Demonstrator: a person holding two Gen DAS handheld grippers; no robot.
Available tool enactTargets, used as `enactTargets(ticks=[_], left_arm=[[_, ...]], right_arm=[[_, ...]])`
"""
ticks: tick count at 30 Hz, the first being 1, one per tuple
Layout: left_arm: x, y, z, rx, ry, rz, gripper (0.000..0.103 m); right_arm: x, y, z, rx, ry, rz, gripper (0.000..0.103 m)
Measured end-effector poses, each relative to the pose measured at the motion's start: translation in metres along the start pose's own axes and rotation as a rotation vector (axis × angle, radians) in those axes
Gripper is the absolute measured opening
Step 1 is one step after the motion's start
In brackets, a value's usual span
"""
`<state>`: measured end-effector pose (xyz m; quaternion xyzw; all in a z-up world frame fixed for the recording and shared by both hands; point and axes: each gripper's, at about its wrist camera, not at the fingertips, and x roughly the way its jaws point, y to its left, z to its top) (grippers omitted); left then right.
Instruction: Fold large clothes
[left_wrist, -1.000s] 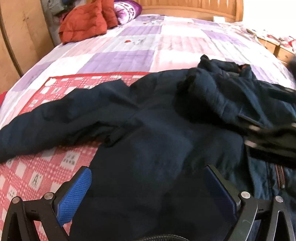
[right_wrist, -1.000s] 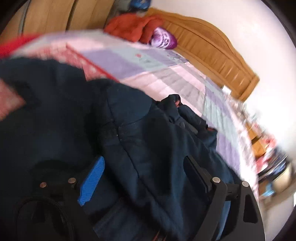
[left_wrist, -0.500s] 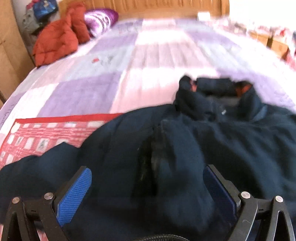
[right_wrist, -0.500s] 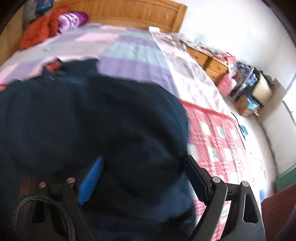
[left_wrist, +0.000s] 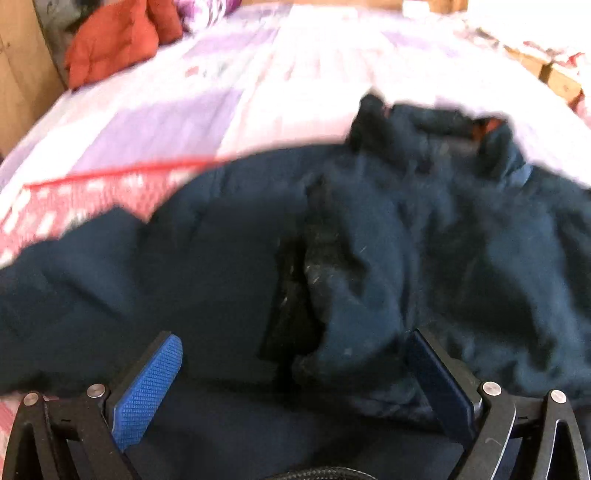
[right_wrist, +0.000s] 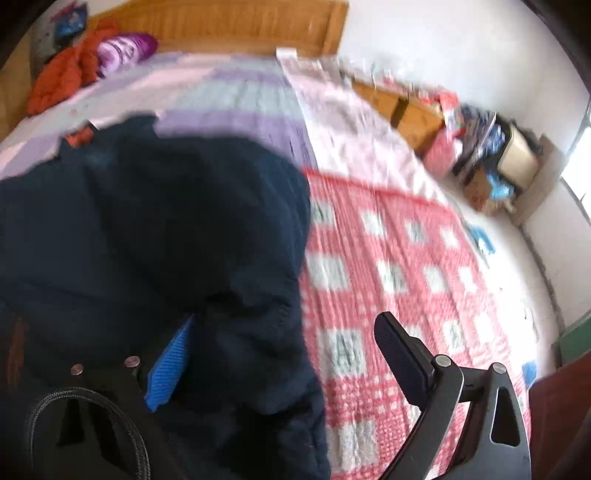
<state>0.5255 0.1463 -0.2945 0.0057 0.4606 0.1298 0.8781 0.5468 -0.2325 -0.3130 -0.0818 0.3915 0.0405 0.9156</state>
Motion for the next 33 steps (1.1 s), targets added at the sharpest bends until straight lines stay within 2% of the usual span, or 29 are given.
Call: enactTargets(ticks=[3, 5, 8, 10, 11, 12, 13, 14, 16, 17, 19, 21, 24, 25, 26, 29, 30, 31, 33], left_arm=[[-0.013, -0.007, 0.025, 0.024, -0.092, -0.016, 0.1], [0.0, -0.016, 0.044, 0.043, -0.082, -0.008, 0.1], [0.035, -0.017, 0.059, 0.036, -0.038, 0.036, 0.1], [0.07, -0.007, 0.053, 0.017, 0.059, 0.096, 0.101], [0.085, 0.005, 0.044, -0.029, 0.103, 0.056, 0.103], [0.092, 0.018, 0.037, -0.098, 0.108, -0.007, 0.103], [0.091, 0.024, 0.035, -0.128, 0.102, -0.022, 0.103], [0.088, 0.022, 0.033, -0.111, 0.08, -0.003, 0.103], [0.082, 0.008, 0.027, -0.011, 0.025, 0.055, 0.103], [0.083, 0.004, 0.025, 0.007, 0.021, 0.059, 0.103], [0.087, 0.009, 0.026, -0.017, 0.04, 0.028, 0.103], [0.09, 0.012, 0.028, -0.032, 0.056, 0.014, 0.103], [0.087, 0.007, 0.03, 0.002, 0.056, 0.047, 0.103], [0.088, 0.005, 0.03, 0.007, 0.056, 0.052, 0.103], [0.087, 0.006, 0.029, 0.006, 0.056, 0.051, 0.103], [0.087, 0.007, 0.029, -0.009, 0.057, 0.045, 0.103], [0.084, 0.007, 0.025, -0.009, 0.055, 0.049, 0.103], [0.084, 0.005, 0.026, -0.008, 0.055, 0.054, 0.103], [0.082, 0.003, 0.025, -0.002, 0.056, 0.058, 0.103]], right_arm=[[-0.027, 0.024, 0.025, -0.029, -0.137, 0.026, 0.097], [-0.02, 0.039, 0.047, -0.032, -0.146, 0.055, 0.098], [0.017, 0.046, 0.074, 0.051, -0.084, 0.097, 0.097], [0.051, 0.042, 0.073, 0.09, 0.01, 0.065, 0.097], [0.066, 0.038, 0.067, 0.084, 0.049, 0.026, 0.097], [0.081, 0.032, 0.057, 0.069, 0.089, -0.006, 0.098], [0.089, 0.026, 0.05, 0.079, 0.1, 0.015, 0.098], [0.091, 0.016, 0.042, 0.107, 0.092, 0.042, 0.098], [0.091, -0.005, 0.032, 0.158, 0.094, 0.011, 0.102], [0.098, -0.021, 0.025, 0.229, 0.118, 0.067, 0.103], [0.105, -0.034, 0.019, 0.288, 0.147, 0.122, 0.103], [0.1, -0.025, 0.023, 0.21, 0.13, 0.077, 0.103], [0.088, -0.022, 0.025, 0.2, 0.117, 0.017, 0.102], [0.08, -0.018, 0.03, 0.183, 0.087, -0.023, 0.1], [0.061, -0.007, 0.035, 0.148, 0.02, -0.062, 0.098], [0.031, 0.024, 0.05, 0.035, -0.142, -0.031, 0.098], [0.032, 0.035, 0.056, -0.009, -0.15, -0.009, 0.098], [0.042, 0.041, 0.06, -0.028, -0.117, 0.002, 0.097], [0.075, 0.032, 0.062, 0.037, 0.005, 0.044, 0.094]])
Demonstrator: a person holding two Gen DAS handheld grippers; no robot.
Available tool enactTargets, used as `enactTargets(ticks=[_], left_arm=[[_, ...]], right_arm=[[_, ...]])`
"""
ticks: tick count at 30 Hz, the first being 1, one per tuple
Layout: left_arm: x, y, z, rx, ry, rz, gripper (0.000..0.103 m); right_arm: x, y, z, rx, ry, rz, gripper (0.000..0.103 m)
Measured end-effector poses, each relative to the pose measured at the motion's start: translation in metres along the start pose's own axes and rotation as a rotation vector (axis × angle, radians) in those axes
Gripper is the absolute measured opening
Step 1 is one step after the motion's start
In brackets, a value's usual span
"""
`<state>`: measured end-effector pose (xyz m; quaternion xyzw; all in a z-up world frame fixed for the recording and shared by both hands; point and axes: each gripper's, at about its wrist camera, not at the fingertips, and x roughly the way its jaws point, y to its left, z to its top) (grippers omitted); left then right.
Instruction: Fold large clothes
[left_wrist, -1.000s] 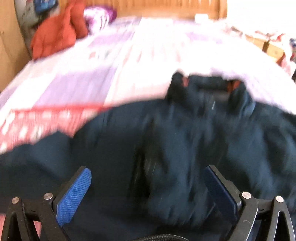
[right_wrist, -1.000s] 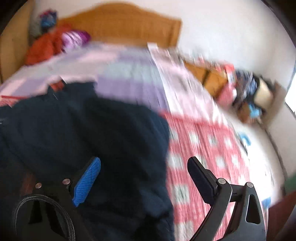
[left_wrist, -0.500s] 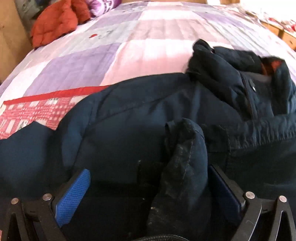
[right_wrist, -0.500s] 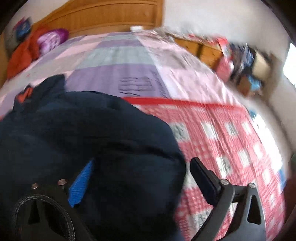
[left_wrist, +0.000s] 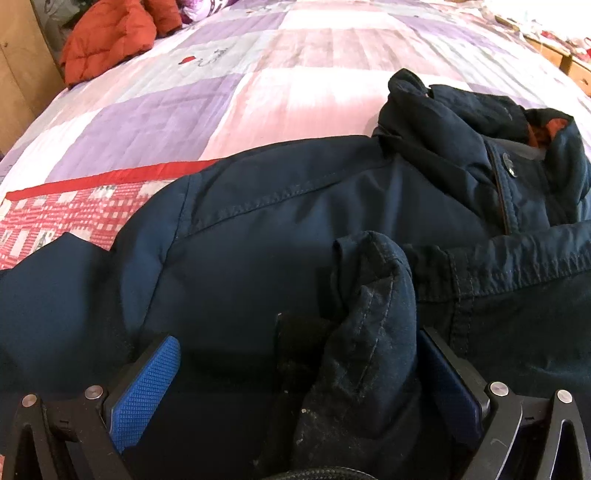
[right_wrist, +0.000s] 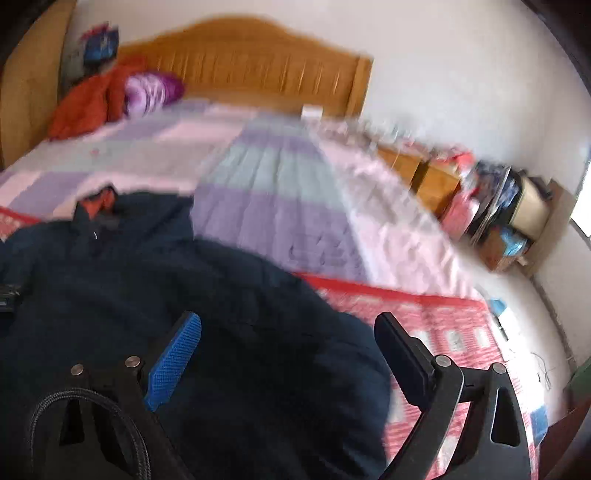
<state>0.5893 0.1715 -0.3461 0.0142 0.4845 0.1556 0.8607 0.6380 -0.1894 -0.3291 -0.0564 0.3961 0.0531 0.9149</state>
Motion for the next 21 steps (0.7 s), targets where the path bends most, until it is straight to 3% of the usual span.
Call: enactTargets(ticks=[1, 6, 10, 12, 14, 17, 19, 21], left_arm=[[-0.001, -0.001, -0.001, 0.003, -0.001, -0.003, 0.103], [-0.003, -0.005, -0.004, 0.021, -0.01, -0.001, 0.103], [0.002, -0.004, -0.004, 0.022, -0.016, 0.007, 0.103], [0.001, -0.004, -0.003, 0.03, -0.02, 0.007, 0.103], [-0.001, -0.007, -0.003, 0.049, -0.026, 0.015, 0.103], [-0.002, -0.008, -0.003, 0.062, -0.028, 0.016, 0.103], [-0.004, -0.008, -0.003, 0.061, -0.029, 0.012, 0.103], [-0.005, -0.007, -0.004, 0.063, -0.029, 0.009, 0.103]], right_arm=[[0.015, -0.013, -0.003, 0.041, 0.053, -0.008, 0.093], [0.036, -0.082, -0.018, 0.29, 0.133, 0.085, 0.098], [0.0, -0.056, -0.013, 0.207, 0.064, -0.009, 0.092], [-0.025, -0.035, -0.019, 0.145, 0.012, 0.049, 0.092], [-0.049, -0.002, -0.029, 0.002, -0.019, 0.09, 0.092], [-0.054, 0.008, -0.056, -0.122, 0.027, 0.037, 0.091], [-0.047, -0.025, -0.077, -0.022, 0.085, 0.001, 0.092], [-0.037, -0.066, -0.091, 0.152, 0.146, 0.019, 0.095]])
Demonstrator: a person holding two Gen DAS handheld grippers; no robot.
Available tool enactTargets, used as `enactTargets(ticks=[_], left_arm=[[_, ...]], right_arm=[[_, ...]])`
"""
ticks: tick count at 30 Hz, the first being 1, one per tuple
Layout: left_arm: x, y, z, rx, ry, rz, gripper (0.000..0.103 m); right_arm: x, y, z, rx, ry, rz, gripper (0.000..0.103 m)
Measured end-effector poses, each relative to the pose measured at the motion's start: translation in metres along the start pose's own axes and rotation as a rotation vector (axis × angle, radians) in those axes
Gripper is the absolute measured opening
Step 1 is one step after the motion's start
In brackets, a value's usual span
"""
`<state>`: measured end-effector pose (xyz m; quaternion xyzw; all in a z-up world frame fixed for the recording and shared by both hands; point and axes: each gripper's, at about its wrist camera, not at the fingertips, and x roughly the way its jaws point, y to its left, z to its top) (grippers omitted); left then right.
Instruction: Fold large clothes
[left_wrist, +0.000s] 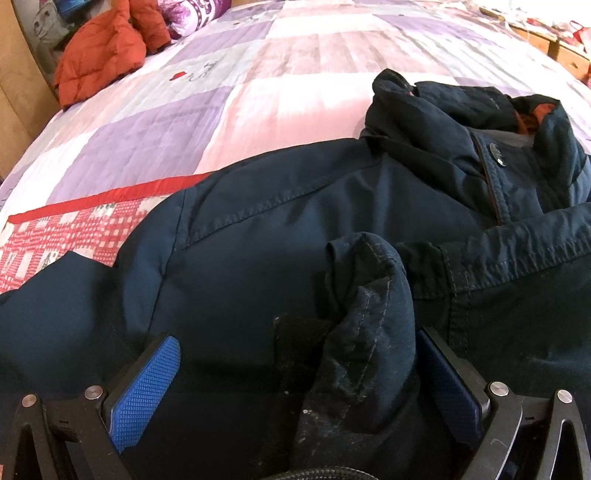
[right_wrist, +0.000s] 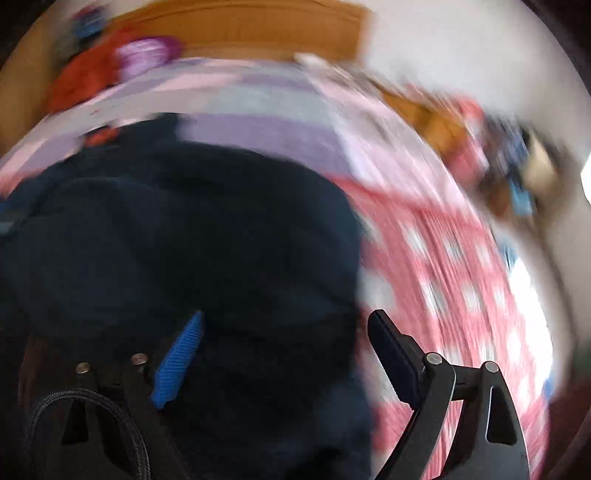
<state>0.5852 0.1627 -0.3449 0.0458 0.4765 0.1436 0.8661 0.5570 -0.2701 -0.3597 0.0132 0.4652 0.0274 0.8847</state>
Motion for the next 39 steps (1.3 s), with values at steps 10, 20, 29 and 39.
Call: enactTargets(ticks=[10, 20, 29, 39], left_arm=[[-0.014, 0.009, -0.014, 0.018, -0.001, -0.021, 0.103], [-0.047, 0.035, -0.033, -0.044, -0.033, -0.069, 0.103], [-0.093, 0.135, -0.084, -0.229, -0.032, 0.013, 0.103], [-0.113, 0.328, -0.156, -0.601, 0.03, 0.252, 0.103]], right_arm=[[0.006, -0.004, -0.007, -0.052, -0.004, -0.047, 0.099], [-0.031, 0.029, 0.007, -0.16, -0.097, -0.076, 0.098], [-0.024, 0.064, 0.003, -0.177, -0.096, -0.084, 0.098], [0.004, 0.066, -0.018, -0.102, -0.087, -0.099, 0.103]])
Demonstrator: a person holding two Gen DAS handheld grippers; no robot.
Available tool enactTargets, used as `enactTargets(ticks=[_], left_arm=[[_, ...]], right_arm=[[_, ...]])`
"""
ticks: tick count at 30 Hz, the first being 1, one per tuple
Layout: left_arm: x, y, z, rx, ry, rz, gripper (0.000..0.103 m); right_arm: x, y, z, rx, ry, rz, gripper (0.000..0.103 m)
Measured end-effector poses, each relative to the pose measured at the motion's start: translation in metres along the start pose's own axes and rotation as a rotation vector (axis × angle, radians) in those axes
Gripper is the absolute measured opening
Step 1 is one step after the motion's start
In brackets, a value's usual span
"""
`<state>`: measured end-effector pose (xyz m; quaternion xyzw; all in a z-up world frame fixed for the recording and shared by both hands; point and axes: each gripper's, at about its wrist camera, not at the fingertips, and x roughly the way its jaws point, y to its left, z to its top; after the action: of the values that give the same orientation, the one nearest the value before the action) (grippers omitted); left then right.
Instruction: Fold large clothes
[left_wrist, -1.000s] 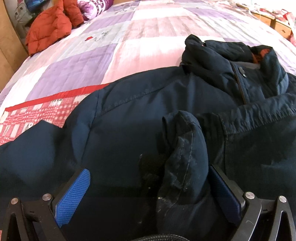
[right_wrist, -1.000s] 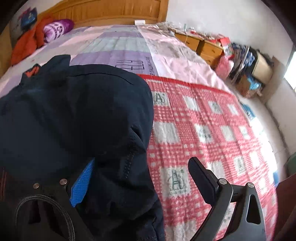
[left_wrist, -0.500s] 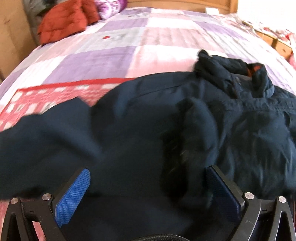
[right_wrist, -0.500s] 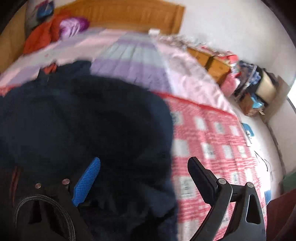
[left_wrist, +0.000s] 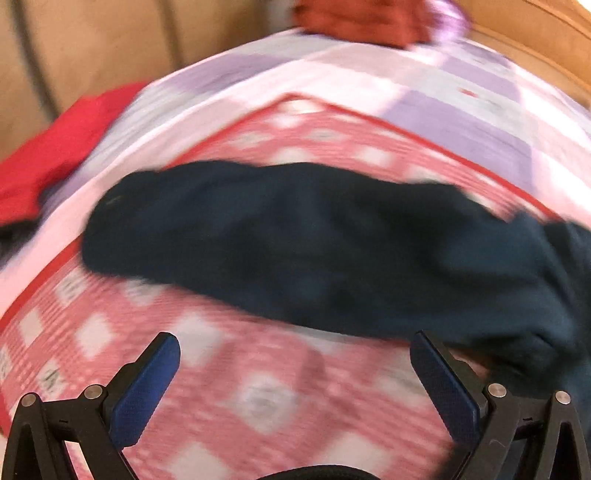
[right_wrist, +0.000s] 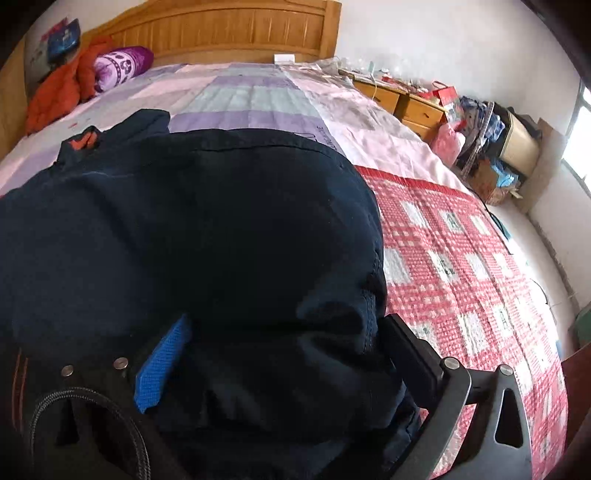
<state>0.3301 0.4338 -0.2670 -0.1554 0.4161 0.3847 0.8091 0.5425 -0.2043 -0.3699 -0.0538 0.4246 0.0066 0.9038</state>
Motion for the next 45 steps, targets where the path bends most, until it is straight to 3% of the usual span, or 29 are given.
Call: enactTargets(ticks=[3, 7, 16, 19, 21, 22, 23, 24, 27, 31, 34, 38, 45], left_arm=[[0.025, 0.061, 0.011, -0.213, 0.043, -0.009, 0.103], [0.067, 0.116, 0.019, -0.468, 0.101, -0.085, 0.103], [0.131, 0.135, 0.034, -0.599, 0.201, -0.138, 0.103], [0.14, 0.139, 0.048, -0.631, 0.183, -0.14, 0.102], [0.141, 0.139, 0.056, -0.642, 0.171, -0.154, 0.09], [0.142, 0.137, 0.06, -0.633, 0.166, -0.161, 0.087], [0.139, 0.139, 0.063, -0.621, 0.157, -0.16, 0.075], [0.137, 0.138, 0.066, -0.608, 0.146, -0.161, 0.048], [0.125, 0.132, 0.073, -0.576, 0.107, -0.188, 0.023], [0.075, 0.099, 0.094, -0.39, -0.02, -0.151, 0.019], [0.031, 0.066, 0.11, -0.261, -0.116, -0.186, 0.018], [-0.034, 0.005, 0.128, -0.129, -0.216, -0.311, 0.017], [-0.126, -0.145, 0.124, 0.116, -0.277, -0.544, 0.016]], right_arm=[[0.001, 0.0, -0.001, 0.002, -0.006, -0.008, 0.103], [0.002, 0.004, -0.001, -0.013, -0.015, -0.035, 0.103], [0.002, 0.005, -0.003, -0.026, -0.023, -0.064, 0.103], [0.002, 0.005, -0.003, -0.03, -0.027, -0.07, 0.103], [0.003, 0.006, -0.003, -0.03, -0.029, -0.072, 0.103], [0.003, 0.006, -0.003, -0.03, -0.029, -0.072, 0.103], [0.003, 0.006, -0.003, -0.03, -0.03, -0.072, 0.103], [0.003, 0.006, -0.003, -0.03, -0.03, -0.073, 0.103], [0.004, 0.007, -0.003, -0.03, -0.032, -0.076, 0.103], [0.004, 0.007, -0.002, -0.029, -0.033, -0.073, 0.103], [0.004, 0.007, -0.003, -0.026, -0.034, -0.073, 0.103], [0.004, 0.008, -0.003, -0.026, -0.035, -0.072, 0.103], [0.004, 0.006, -0.002, -0.014, -0.033, -0.054, 0.103]])
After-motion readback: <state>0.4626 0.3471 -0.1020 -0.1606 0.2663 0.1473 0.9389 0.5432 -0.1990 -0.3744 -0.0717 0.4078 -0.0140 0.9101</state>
